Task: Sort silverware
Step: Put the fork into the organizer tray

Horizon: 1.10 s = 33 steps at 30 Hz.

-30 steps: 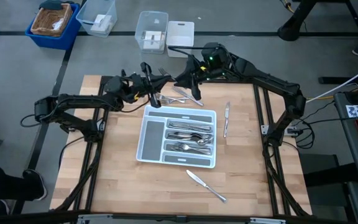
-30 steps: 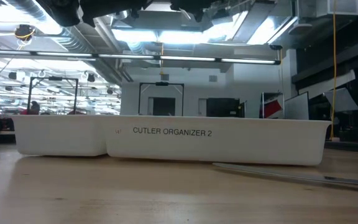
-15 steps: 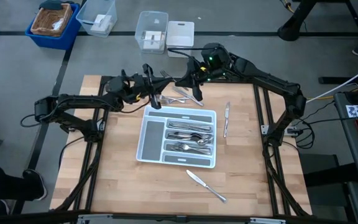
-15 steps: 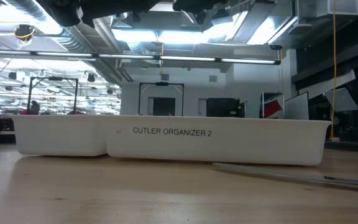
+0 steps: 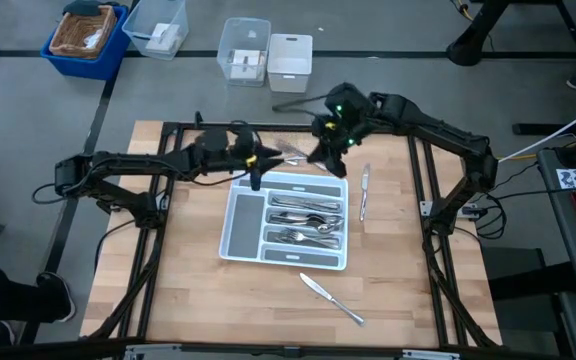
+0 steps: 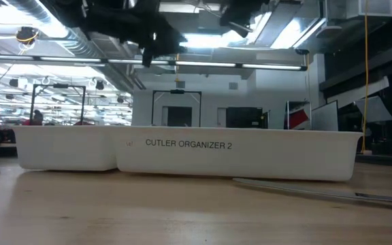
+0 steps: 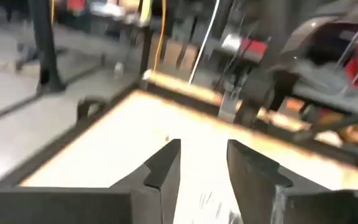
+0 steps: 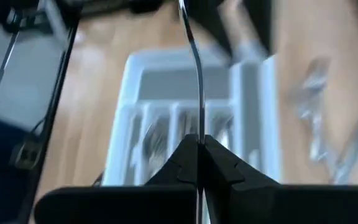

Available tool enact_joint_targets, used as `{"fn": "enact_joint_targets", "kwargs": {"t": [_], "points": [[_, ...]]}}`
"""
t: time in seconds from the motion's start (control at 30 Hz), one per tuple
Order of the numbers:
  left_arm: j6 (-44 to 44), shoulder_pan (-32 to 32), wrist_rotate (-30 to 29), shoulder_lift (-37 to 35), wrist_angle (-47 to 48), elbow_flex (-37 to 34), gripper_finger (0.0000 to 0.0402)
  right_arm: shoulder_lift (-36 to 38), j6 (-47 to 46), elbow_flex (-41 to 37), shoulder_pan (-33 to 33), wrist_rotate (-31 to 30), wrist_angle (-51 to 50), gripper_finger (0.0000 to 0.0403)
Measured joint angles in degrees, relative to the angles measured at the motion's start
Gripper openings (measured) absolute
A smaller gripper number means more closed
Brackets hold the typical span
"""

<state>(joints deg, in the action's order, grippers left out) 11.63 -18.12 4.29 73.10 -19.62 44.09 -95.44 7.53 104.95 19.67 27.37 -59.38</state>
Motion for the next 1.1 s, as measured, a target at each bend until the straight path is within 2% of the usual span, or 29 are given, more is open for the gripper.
{"fn": "enact_joint_targets", "kwargs": {"t": [0.1,0.3,0.47,0.57,0.87,1.1], "points": [[-0.7,-0.5,0.0,0.0,5.7,0.0,0.012,-0.4,0.1,-0.4,-2.9,-0.1,-5.0,0.0007],[-3.4,-1.4,0.0,0.0,10.5,0.0,0.0112,-0.4,0.2,-7.9,-9.2,2.6,-4.7,0.0006],[-6.0,-2.6,-0.1,0.0,10.6,0.0,0.0113,-0.4,-1.9,-16.5,-10.9,11.7,5.4,0.0009],[-5.9,-3.4,-0.1,0.0,10.6,0.0,0.0113,-0.4,-2.6,-21.0,-10.9,14.2,11.9,0.0006],[-6.1,-5.3,-0.1,0.0,13.9,0.0,0.0113,-0.4,-6.9,-35.1,-12.0,7.5,25.8,0.0007],[-6.1,-6.3,-0.1,0.0,14.6,0.0,0.0114,-0.4,-7.5,-40.8,-15.1,5.2,29.8,0.0009]]}}
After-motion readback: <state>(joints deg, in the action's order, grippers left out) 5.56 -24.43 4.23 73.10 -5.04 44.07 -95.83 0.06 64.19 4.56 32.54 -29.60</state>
